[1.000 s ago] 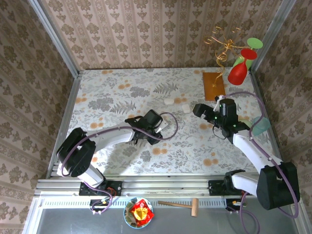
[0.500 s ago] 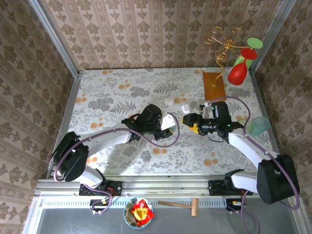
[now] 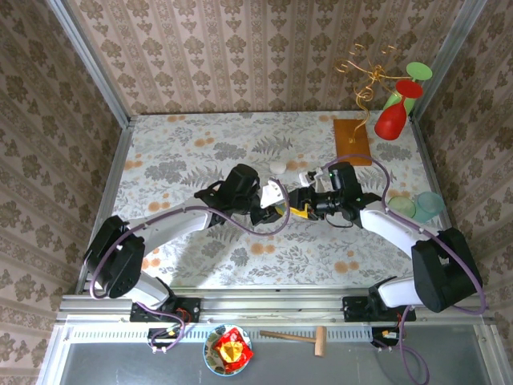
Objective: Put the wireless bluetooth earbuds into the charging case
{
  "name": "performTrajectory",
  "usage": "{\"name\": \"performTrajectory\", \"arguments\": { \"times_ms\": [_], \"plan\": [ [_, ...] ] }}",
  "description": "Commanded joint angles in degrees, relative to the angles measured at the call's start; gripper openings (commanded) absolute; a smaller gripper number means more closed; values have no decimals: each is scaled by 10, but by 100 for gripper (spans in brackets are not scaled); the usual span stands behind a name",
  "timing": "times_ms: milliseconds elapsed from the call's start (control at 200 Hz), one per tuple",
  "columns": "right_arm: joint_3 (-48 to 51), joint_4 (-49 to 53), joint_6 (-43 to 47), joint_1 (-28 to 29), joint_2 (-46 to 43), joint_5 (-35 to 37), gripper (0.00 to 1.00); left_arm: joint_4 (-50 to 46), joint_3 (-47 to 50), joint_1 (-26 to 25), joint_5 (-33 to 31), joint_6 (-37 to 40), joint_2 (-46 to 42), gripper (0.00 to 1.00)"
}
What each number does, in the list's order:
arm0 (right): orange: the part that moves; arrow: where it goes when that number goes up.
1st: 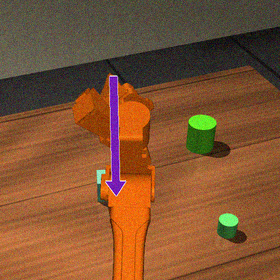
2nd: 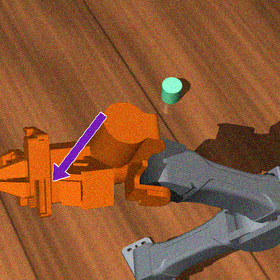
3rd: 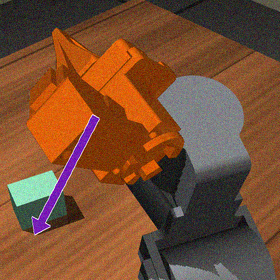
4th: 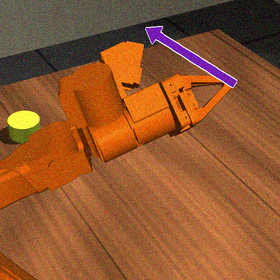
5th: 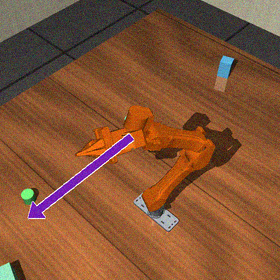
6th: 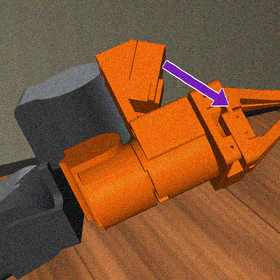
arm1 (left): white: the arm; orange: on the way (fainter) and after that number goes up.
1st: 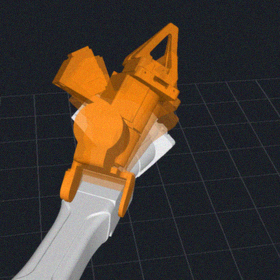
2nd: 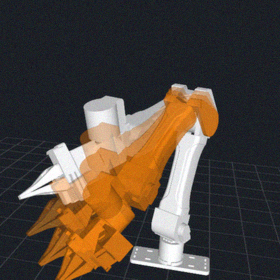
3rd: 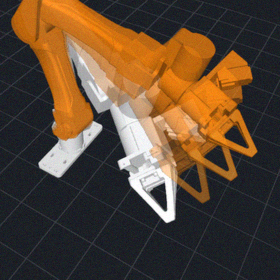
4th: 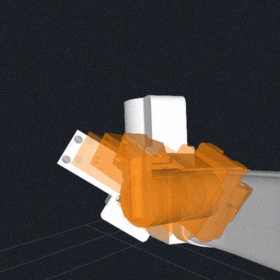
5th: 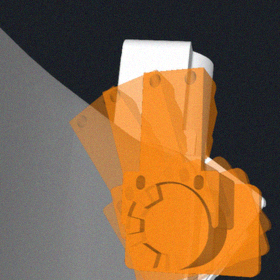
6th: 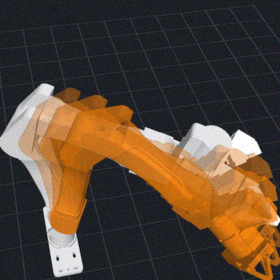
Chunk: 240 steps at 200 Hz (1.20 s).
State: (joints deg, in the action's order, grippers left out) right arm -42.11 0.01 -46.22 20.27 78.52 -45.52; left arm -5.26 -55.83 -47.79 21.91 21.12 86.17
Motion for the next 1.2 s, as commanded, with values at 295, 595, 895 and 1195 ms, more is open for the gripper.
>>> {"name": "performTrajectory", "arguments": {
  "times_ms": [295,595,895,1195],
  "plan": [
    [-25,-5,-1,12,8,-26,49,55,8,16,57,4,-18,30],
    [-32,-24,-44,2,-9,-33,20,174,57,58,124,-76,-51,62],
    [-25,-211,-209,-27,-47,-50,16,412,150,89,75,-163,-121,99],
    [-44,-356,-367,-27,-40,-62,12,533,163,111,25,-189,-111,100]
  ]
}}
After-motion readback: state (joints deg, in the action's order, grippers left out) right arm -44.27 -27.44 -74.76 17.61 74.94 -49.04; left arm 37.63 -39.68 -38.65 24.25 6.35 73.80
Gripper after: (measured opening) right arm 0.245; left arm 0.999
